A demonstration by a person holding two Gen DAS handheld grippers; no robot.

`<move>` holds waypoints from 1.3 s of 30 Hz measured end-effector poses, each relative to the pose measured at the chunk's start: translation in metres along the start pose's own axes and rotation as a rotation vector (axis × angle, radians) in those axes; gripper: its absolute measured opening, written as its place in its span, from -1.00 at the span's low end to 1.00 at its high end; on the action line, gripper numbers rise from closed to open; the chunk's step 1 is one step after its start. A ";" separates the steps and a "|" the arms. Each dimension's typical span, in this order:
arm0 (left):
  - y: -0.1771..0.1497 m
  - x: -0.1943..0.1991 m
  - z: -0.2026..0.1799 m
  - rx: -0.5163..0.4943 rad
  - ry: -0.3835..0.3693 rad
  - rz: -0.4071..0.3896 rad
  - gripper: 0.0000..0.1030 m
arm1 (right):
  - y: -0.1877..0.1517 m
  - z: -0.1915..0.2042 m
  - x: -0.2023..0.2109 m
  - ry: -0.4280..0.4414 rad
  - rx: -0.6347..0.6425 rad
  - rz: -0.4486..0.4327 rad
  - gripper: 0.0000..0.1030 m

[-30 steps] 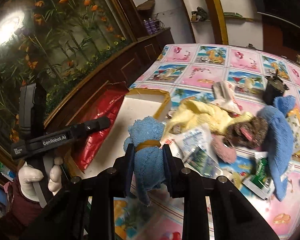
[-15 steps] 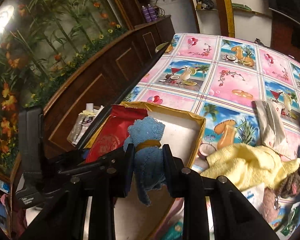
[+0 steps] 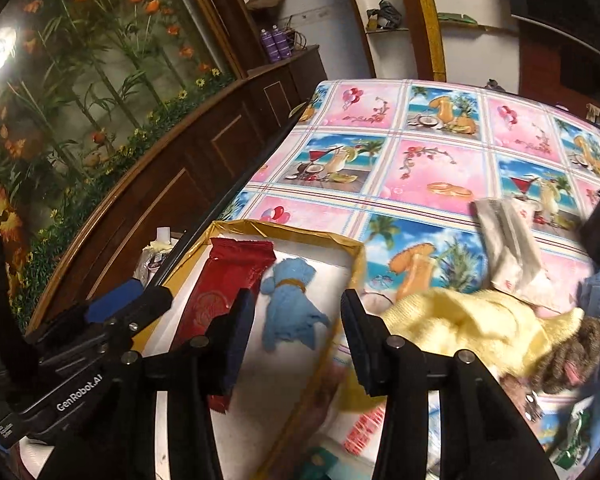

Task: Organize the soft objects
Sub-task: 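Carry both items into the white box and open both tools, then move left tool to blue cartoon tissue pack while right tool reaches clear leaf-print packet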

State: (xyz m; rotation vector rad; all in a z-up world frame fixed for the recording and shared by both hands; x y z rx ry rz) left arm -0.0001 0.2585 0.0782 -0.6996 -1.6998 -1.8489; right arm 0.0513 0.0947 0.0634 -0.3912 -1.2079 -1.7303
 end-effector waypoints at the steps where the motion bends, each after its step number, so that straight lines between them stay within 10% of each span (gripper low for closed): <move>1: 0.000 0.005 -0.005 -0.014 0.006 -0.008 -0.05 | -0.002 -0.003 0.004 0.001 0.000 -0.006 -0.13; 20: 0.000 0.048 -0.112 -0.190 0.029 -0.016 -0.03 | -0.039 -0.104 0.091 -0.041 -0.103 -0.116 -0.10; 39: 0.010 -0.021 -0.175 -0.174 -0.083 0.168 -0.04 | -0.031 -0.246 0.138 -0.190 -0.276 -0.318 -0.03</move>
Point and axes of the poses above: each gripper's, at about its wrist camera, not at the fingertips, and x roughly against the way its jaws point, z to its left, y to its top, the point moved 2 cm from there along -x, roughly the way its jaws point, and after that the axes turned 14 degrees about -x, right-handed, at the moved point
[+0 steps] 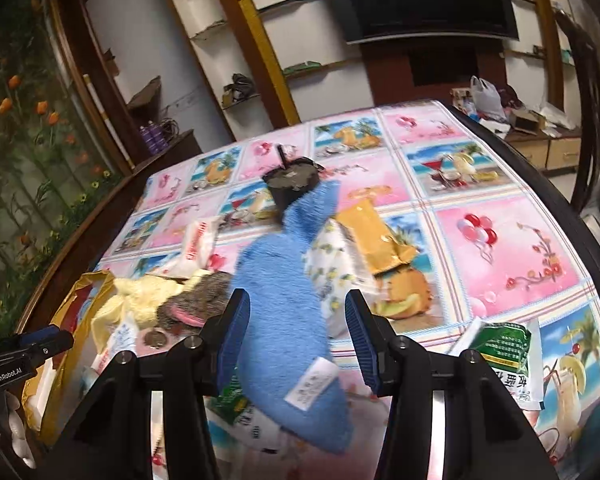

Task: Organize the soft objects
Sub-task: 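Move left tool to blue cartoon tissue pack while right tool reaches clear leaf-print packet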

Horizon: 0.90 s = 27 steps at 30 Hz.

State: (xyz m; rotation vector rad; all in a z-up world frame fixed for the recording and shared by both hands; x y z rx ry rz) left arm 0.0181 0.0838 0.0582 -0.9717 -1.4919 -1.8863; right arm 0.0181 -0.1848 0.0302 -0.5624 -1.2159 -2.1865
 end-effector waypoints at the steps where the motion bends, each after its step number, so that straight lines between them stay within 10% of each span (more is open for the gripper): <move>1: 0.001 -0.005 -0.001 -0.002 0.000 0.008 -0.04 | 0.001 -0.003 -0.001 0.004 -0.019 0.016 -0.03; 8: 0.002 -0.045 -0.022 -0.027 -0.021 0.099 -0.03 | -0.002 0.002 0.005 0.050 0.007 0.023 0.01; 15: -0.014 -0.028 -0.051 -0.026 -0.444 0.092 -0.02 | -0.009 0.011 -0.001 0.041 0.040 0.050 0.02; 27: -0.077 0.004 -0.003 0.030 -0.160 0.101 0.03 | -0.018 0.016 -0.008 0.032 0.060 0.082 0.03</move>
Point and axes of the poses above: each gripper's, at about its wrist camera, not at the fingertips, and x roughly against the way its jaws point, z to its left, y to its top, the point moved 2 cm from there along -x, roughly the way its jaws point, and after that the axes turned 14 degrees about -x, right-handed, at the moved point
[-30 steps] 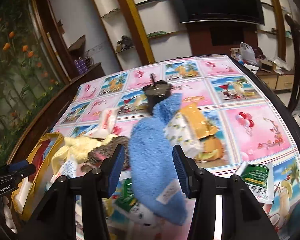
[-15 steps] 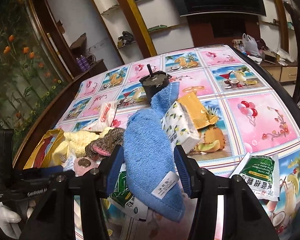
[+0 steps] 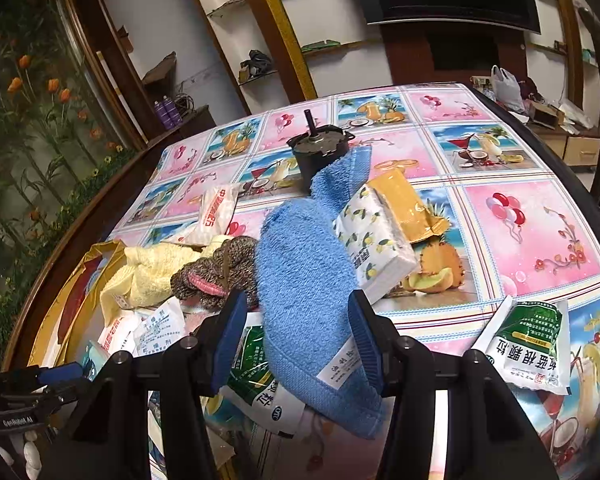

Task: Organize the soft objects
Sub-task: 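Move left tool to blue cartoon tissue pack while right tool reaches clear leaf-print packet, then grasp blue cartoon tissue pack with left tool while right tool grasps leaf-print packet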

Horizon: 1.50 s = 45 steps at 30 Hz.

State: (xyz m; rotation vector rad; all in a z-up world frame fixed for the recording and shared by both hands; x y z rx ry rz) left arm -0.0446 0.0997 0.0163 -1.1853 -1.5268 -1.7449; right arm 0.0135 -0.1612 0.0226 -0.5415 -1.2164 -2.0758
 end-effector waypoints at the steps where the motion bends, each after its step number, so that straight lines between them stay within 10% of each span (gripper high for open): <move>1: -0.002 -0.003 -0.004 -0.023 0.020 0.001 0.03 | -0.001 0.001 -0.001 -0.001 0.007 0.004 0.03; 7: 0.007 -0.015 -0.029 -0.133 -0.011 -0.025 0.49 | -0.007 0.008 -0.004 -0.015 0.040 0.008 0.03; 11: 0.008 -0.005 -0.046 -0.172 -0.251 -0.085 0.48 | -0.008 0.008 -0.006 -0.017 0.041 0.017 0.03; 15: 0.013 0.010 -0.034 -0.174 -0.105 -0.158 0.48 | -0.009 0.009 -0.006 -0.009 0.041 0.026 0.04; 21: 0.023 -0.013 0.005 -0.044 0.070 -0.059 0.48 | -0.011 0.012 -0.007 -0.002 0.052 0.032 0.05; 27: 0.023 -0.042 -0.017 -0.164 0.270 0.003 0.56 | -0.012 0.012 -0.007 -0.003 0.051 0.035 0.06; 35: 0.017 -0.017 -0.040 -0.182 -0.218 -0.086 0.63 | -0.012 0.012 -0.007 0.004 0.051 0.041 0.07; 39: 0.014 0.012 -0.030 -0.172 -0.229 -0.195 0.63 | -0.013 0.012 -0.007 0.006 0.051 0.043 0.07; 45: -0.001 0.001 -0.034 -0.153 -0.252 -0.154 0.63 | -0.013 0.013 -0.008 0.013 0.049 0.048 0.07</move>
Point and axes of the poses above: each gripper's, at about its wrist camera, not at the fingertips, and x roughly against the way its jaws point, z to its left, y to its top, the point moved 2 cm from there along -x, roughly the way its jaws point, and after that the axes turned 14 degrees about -x, right-handed, at the moved point
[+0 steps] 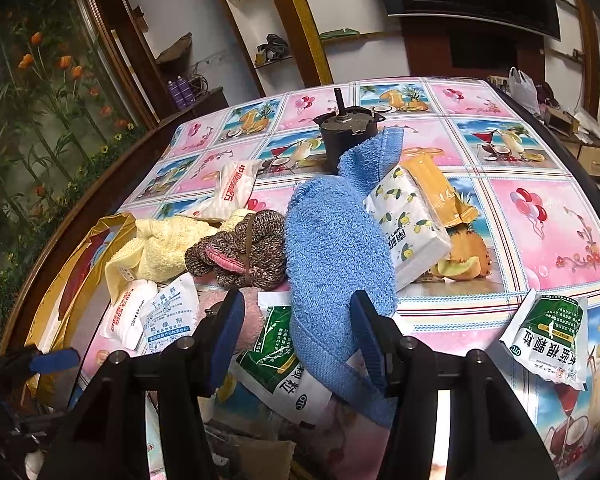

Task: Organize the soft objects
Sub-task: 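Grasp blue cartoon tissue pack with left tool while right tool grasps leaf-print packet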

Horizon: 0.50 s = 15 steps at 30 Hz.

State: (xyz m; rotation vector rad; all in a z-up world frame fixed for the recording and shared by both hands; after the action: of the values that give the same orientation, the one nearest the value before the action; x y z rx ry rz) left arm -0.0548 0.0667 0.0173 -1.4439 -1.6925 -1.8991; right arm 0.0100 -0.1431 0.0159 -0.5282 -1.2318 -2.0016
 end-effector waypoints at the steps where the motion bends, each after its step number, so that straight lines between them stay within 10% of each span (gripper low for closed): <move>1: -0.003 -0.004 -0.003 0.009 -0.015 0.006 0.63 | 0.000 0.000 0.001 0.004 -0.001 -0.002 0.07; 6: -0.003 -0.011 -0.021 -0.053 0.070 0.024 0.63 | 0.000 -0.003 0.025 0.070 -0.010 -0.023 0.07; 15: -0.008 -0.053 -0.056 -0.262 0.152 0.153 0.60 | -0.045 -0.017 0.042 0.061 -0.008 0.189 0.07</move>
State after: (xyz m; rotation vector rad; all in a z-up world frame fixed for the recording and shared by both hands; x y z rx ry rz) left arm -0.0623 -0.0011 -0.0201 -1.4270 -1.2672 -2.1436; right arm -0.0509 -0.1603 0.0087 -0.5624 -1.0955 -1.8511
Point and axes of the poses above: each gripper's, at about its wrist camera, not at the fingertips, and x roughly against the way its jaws point, z to its left, y to its top, the point moved 2 cm from there along -x, roughly the way its jaws point, and after that the axes turned 14 degrees about -x, right-handed, at the moved point
